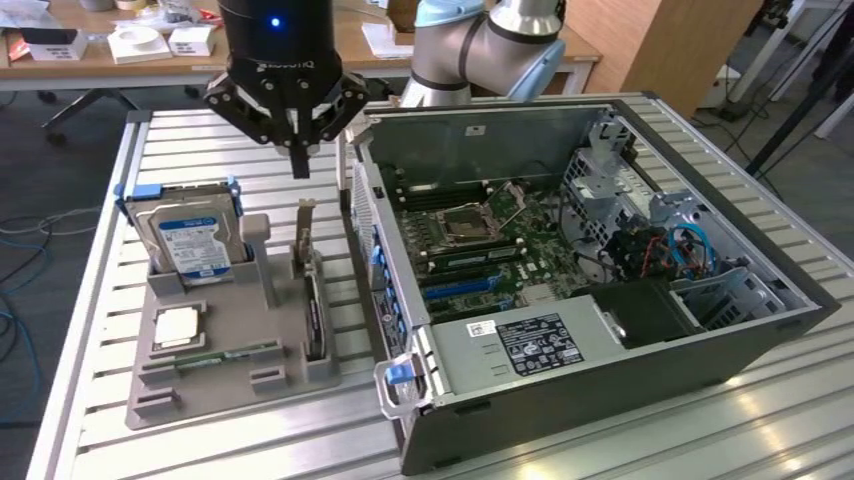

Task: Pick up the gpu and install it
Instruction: 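Reach for the gpu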

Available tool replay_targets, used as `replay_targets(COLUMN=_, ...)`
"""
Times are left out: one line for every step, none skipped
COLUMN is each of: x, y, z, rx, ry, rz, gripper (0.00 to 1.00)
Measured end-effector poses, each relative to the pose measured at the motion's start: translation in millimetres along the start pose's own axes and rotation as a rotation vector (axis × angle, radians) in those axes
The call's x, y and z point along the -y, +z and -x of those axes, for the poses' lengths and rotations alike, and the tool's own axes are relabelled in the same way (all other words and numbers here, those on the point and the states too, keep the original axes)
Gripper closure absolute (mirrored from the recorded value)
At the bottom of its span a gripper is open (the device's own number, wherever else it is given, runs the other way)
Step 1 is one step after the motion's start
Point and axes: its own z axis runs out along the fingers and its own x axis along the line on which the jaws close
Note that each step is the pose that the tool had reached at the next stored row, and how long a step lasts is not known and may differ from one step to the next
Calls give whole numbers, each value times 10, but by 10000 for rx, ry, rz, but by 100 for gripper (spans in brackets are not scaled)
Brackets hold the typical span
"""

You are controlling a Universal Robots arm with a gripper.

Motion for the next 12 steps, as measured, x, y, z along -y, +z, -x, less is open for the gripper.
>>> replay_targets(x=32, y=-1, z=-1, rx=0, ry=-1, rz=1, gripper=90)
replay_targets(x=60, y=-3, z=-3, rx=0, ry=0, rz=1, gripper=90)
replay_targets(x=89, y=-4, z=-4, rx=1, ry=1, rz=1, gripper=90)
replay_targets(x=118, y=-5, z=-4, rx=1, ry=1, rz=1, gripper=90)
replay_targets(x=146, y=-6, z=-5, rx=0, ry=1, rz=1, gripper=90)
replay_targets(x=173, y=-8, z=-5, rx=1, ry=1, rz=1, gripper=90)
replay_targets(x=200, y=-9, z=-5, rx=1, ry=1, rz=1, gripper=90)
replay_targets(x=223, y=-10, z=-5, rx=1, ry=1, rz=1, gripper=90)
replay_targets(x=246, y=-11, z=-4, rx=1, ry=1, rz=1, gripper=90)
replay_targets(x=269, y=-12, z=-4, rx=0, ry=1, rz=0, gripper=90)
replay_targets(x=288, y=-13, z=-3, rx=0, ry=4, rz=0, gripper=90)
replay_targets(x=299, y=-14, z=-2, rx=0, ry=5, rz=0, gripper=90)
